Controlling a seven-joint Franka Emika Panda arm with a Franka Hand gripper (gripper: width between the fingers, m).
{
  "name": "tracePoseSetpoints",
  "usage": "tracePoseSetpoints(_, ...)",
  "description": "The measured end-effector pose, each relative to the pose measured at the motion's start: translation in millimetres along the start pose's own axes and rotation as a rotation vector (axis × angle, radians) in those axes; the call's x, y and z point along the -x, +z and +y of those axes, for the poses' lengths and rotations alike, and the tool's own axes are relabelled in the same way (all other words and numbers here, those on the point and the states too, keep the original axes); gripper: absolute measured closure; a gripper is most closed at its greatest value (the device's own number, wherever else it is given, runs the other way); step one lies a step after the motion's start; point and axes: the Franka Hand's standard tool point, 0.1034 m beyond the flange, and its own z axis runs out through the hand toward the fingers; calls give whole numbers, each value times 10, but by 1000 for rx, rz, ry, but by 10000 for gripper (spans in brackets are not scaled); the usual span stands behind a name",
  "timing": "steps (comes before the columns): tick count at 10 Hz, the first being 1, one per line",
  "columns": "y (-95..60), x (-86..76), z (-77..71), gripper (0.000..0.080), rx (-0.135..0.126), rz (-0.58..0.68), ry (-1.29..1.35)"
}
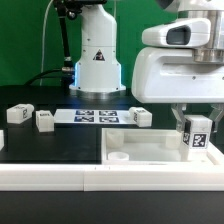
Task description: Assemble one leg
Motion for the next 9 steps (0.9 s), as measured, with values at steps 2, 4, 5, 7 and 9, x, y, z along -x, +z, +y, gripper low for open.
tracePoseSetpoints(2, 6, 15, 10, 510, -6, -9, 232)
tracePoseSetpoints(4, 9, 20, -5, 509, -8, -10, 450)
tracePoseSetpoints(5, 9, 11, -16, 509, -10, -1, 521)
tracePoseSetpoints(7, 12, -11, -61, 509, -24, 27, 740)
tracePoseSetpoints(9, 8, 0, -115, 509, -26, 26, 953)
